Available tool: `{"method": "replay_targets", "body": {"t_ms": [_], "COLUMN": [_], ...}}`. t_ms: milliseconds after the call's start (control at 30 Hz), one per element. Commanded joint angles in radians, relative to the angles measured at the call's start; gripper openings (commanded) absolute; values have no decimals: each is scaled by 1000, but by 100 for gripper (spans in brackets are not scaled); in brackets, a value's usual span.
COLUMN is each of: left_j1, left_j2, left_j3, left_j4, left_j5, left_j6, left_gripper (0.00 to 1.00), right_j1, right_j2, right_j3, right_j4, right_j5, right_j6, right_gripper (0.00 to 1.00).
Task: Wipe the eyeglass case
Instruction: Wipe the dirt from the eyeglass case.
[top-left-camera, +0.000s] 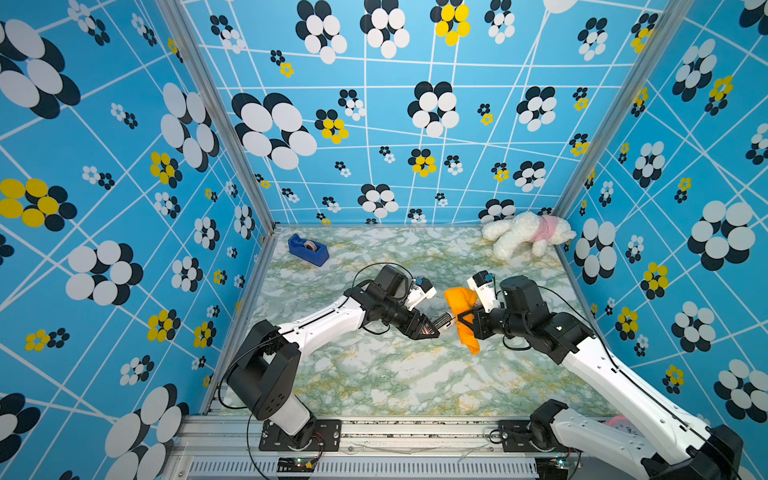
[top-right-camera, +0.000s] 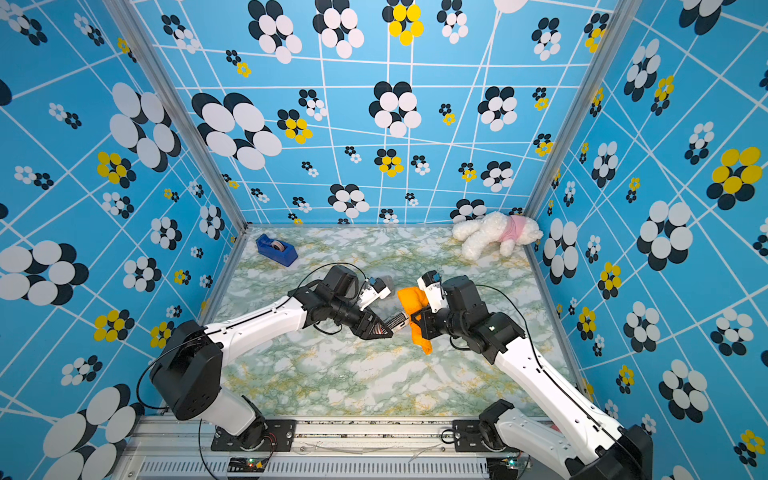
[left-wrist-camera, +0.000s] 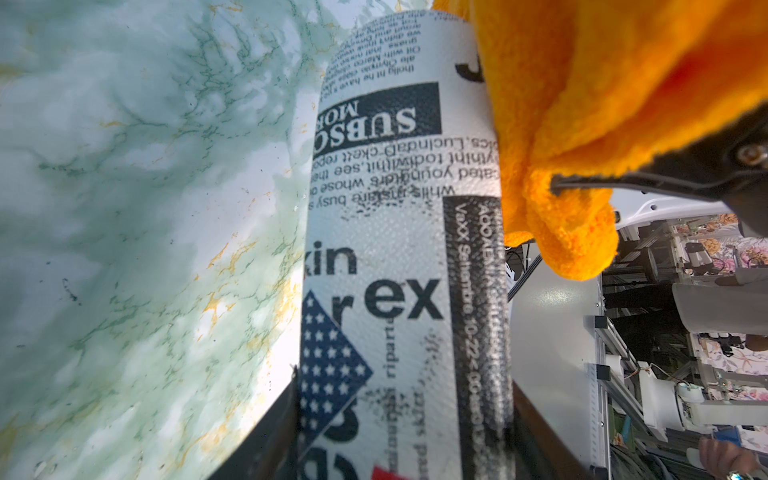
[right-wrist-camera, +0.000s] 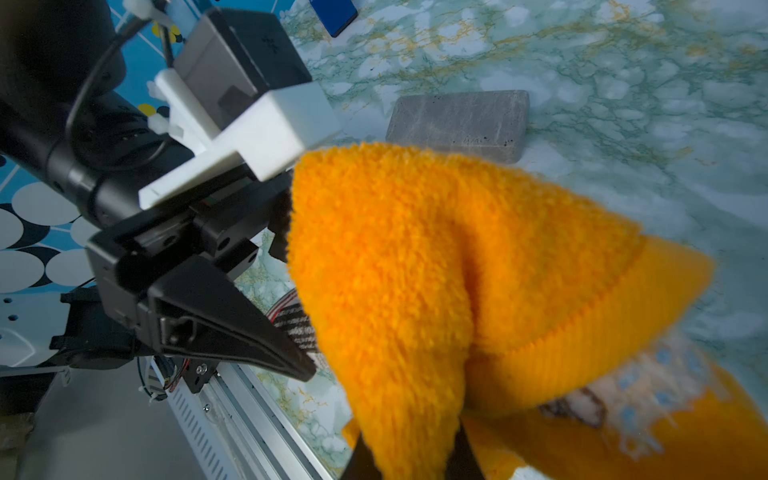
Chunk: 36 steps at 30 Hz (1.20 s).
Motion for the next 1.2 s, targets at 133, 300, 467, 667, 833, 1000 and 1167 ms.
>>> {"method": "replay_targets", "body": {"t_ms": [133,300,467,667,833,1000,1167], "left_j1": [-24,-22,-18,-15,-14,-7,-4], "left_j2": [1,0,-39,-57,-47,-30,-9], "left_j3": [76,78,69,53,55,67,86], "left_j4": [73,71,25,22,60,55,59], "left_j5": [212,220,226,221,207,192,189], "left_j6": [35,40,69,72,54,58,49], "left_gripper": [25,25,25,25,25,25,25], "right_j1": [103,69,-104,-134,-6,62,92], "right_j2": [33,17,-21,34,58,23,18], "right_j3": [-83,-49,-29,29,20,-62,-42], "right_j4": [276,124,23,88,131,246,183], "right_j5": [-135,-18,30,-47,-77,-225,-195], "right_j6": [126,30,-21,-5,31,169,131], "right_gripper": [0,0,0,0,0,0,0]}}
